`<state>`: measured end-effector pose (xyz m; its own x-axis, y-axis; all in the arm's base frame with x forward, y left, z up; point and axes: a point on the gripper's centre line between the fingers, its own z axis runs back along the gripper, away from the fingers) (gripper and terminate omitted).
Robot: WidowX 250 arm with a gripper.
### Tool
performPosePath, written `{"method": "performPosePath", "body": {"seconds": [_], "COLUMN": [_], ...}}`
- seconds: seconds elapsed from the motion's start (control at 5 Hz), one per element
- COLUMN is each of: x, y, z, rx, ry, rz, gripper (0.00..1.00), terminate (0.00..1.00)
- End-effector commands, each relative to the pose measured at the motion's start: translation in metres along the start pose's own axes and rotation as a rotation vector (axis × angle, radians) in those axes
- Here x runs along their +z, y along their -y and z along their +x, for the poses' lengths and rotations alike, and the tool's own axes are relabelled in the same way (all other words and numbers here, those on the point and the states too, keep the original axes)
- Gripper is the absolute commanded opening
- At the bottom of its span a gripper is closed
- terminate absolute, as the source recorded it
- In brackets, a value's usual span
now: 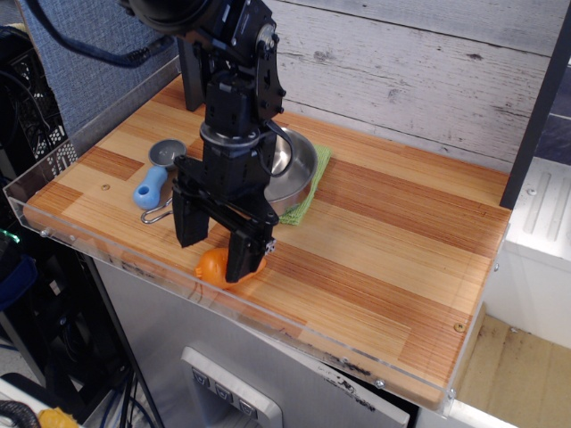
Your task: Place the orange pepper in the saucepan.
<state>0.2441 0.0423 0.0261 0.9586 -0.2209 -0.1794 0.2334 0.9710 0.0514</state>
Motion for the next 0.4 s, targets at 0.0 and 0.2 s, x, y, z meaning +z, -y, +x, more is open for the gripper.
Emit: {"method": "performPosePath", "body": {"seconds": [0.0,0.2], "x": [-0.0104,-0.0175], "y": [0.0068,0.0019], "z": [-0.0042,-0.0037], "rx": [-0.019,0.017], "ry": [-0.012,-0.024], "rz": [0.018,0.036], "gripper": [1.00,0.00], "terminate": [0.00,0.00]}}
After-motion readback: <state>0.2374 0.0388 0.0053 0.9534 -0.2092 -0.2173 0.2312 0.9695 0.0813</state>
